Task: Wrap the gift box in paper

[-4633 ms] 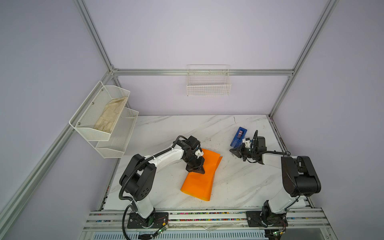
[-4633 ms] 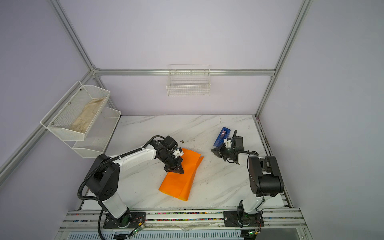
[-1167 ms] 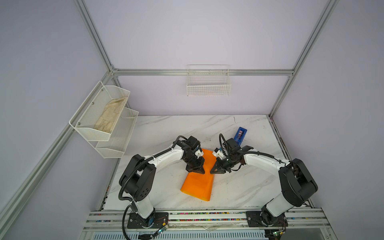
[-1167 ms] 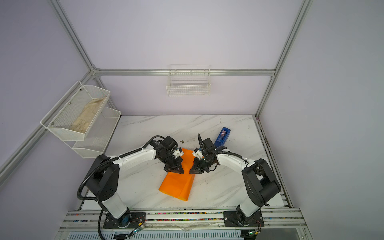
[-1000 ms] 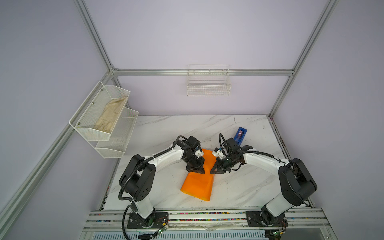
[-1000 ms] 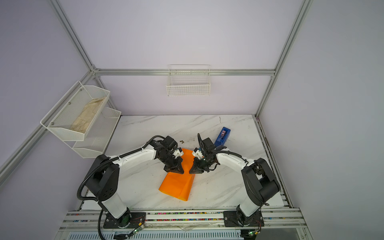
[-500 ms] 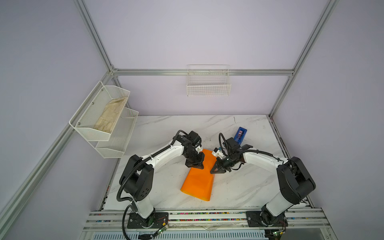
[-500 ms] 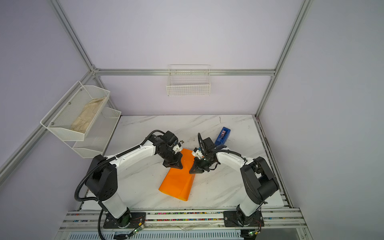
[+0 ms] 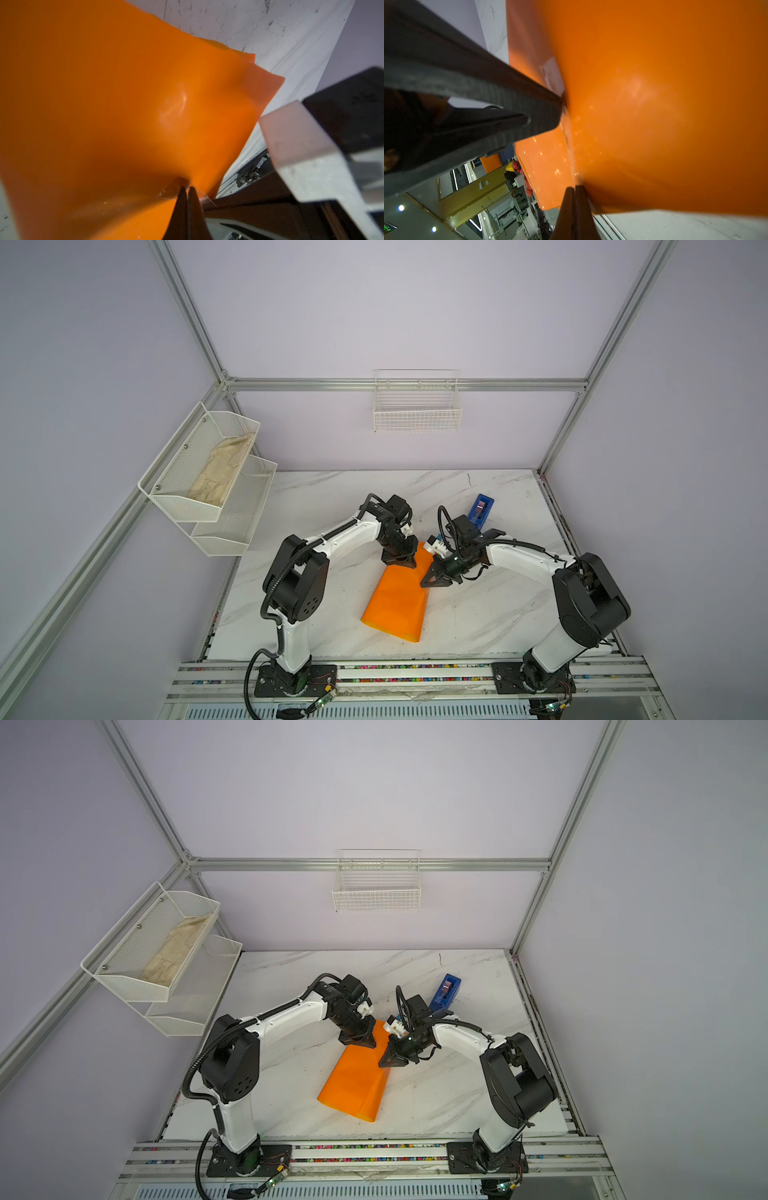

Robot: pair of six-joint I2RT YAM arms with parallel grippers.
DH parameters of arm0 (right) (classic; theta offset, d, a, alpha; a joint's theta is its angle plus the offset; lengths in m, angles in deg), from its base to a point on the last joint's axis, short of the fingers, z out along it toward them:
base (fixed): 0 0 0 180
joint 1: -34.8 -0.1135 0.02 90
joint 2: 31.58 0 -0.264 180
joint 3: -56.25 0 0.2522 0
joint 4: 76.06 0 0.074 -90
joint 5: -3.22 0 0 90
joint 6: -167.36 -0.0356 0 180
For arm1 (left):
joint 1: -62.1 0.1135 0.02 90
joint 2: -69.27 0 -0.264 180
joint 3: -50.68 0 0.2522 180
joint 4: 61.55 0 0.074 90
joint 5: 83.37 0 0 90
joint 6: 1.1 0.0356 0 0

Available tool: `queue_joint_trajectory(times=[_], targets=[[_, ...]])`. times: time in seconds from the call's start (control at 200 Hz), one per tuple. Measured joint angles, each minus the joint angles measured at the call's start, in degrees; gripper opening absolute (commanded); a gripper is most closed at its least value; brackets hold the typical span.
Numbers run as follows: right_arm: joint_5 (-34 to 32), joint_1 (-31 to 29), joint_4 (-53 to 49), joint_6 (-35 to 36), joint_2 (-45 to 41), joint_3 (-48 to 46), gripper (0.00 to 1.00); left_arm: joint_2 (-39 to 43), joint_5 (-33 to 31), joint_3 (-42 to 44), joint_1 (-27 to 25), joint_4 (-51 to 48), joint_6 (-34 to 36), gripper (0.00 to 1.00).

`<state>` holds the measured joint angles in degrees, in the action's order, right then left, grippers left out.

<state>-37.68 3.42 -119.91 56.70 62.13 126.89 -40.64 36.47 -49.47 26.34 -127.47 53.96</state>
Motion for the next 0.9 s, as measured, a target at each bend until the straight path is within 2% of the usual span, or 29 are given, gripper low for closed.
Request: queue_joint_trajectory(times=[0.315, 0.575, 0.765, 0.9], targets=[[-0.04, 0.0, -0.26, -0.04, -0.04, 0.17, 0.0, 0.15, 0.85, 1.53, 0.11, 2.84, 0.07, 0.01], [-1.88, -0.09, -3.21, -1.03, -2.93, 0.2, 0.28, 2.82, 1.7, 6.8, 0.39, 7.91, 0.11, 0.0], [-5.14, -0.09, -7.43, -2.45, -8.07, -1.09, 0.32, 3.04, 1.75, 7.17, 0.39, 8.44, 0.11, 0.0], [-10.51, -0.09, -10.69, -4.74, -11.82, -0.83, 0.32, 3.04, 1.79, 7.17, 0.39, 8.44, 0.11, 0.0]])
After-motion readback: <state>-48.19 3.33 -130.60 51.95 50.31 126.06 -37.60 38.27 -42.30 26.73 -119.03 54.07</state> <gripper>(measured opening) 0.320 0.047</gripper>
